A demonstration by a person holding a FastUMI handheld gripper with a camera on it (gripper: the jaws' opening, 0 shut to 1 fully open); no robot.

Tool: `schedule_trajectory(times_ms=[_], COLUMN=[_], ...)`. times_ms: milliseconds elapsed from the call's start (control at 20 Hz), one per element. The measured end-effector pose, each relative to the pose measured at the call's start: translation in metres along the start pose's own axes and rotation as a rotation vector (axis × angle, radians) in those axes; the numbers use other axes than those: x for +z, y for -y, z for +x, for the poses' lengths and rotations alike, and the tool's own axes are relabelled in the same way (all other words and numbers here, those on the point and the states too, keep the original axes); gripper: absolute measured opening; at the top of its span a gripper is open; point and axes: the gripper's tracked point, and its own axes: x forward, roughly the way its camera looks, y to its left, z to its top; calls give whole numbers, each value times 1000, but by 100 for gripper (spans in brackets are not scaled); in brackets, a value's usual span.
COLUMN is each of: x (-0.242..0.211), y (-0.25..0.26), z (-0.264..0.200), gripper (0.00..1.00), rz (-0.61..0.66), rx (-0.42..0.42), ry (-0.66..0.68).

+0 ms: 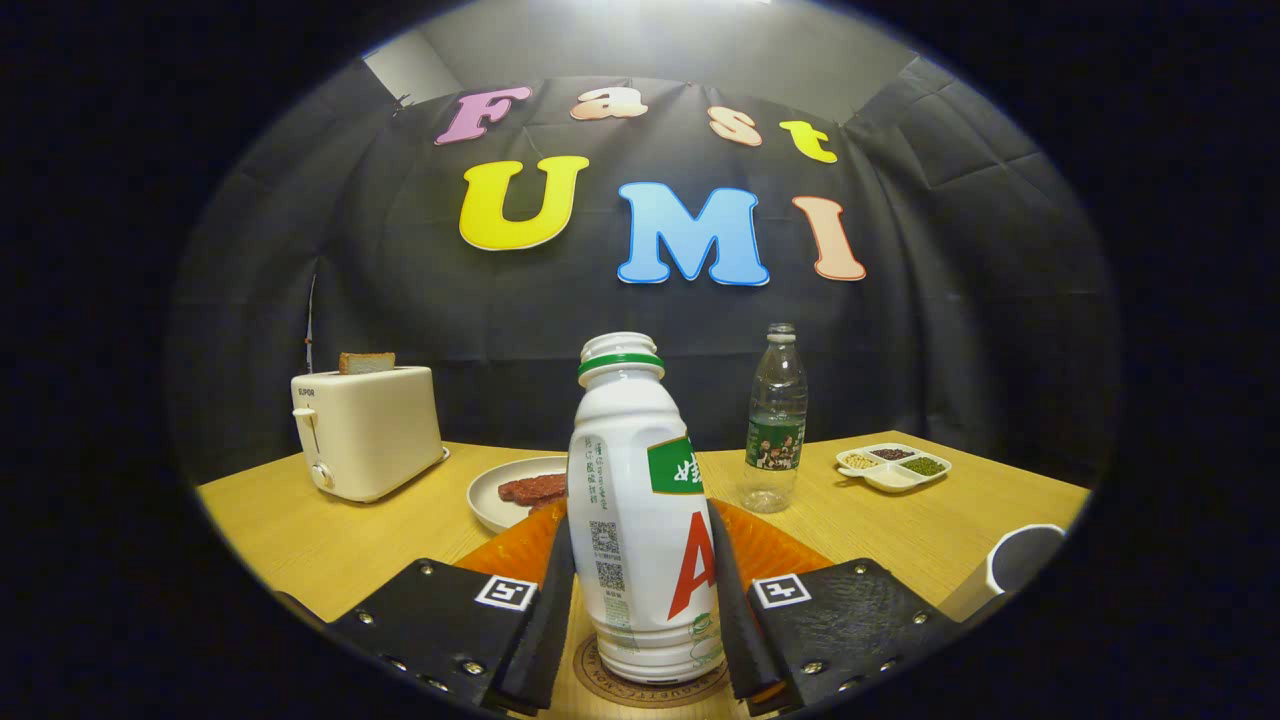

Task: Take the bottle from table, then pour the juice into the cup, finally place the bottle on the coaster

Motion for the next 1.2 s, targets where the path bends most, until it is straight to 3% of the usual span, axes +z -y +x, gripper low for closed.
schedule_trajectory(times_ms=[350, 550, 650, 800, 1050, 1200], x=[-1, -22, -16, 0, 59, 56], y=[8, 10, 10, 0, -4, -9], z=[-14, -26, -29, -35, -39, -31], gripper=[66, 74, 79, 98, 98, 99], rz=[89, 95, 79, 62, 77, 91], rx=[13, 2, 7, 51, 70, 89], ry=[-4, -96, -89, -41, 69, 52])
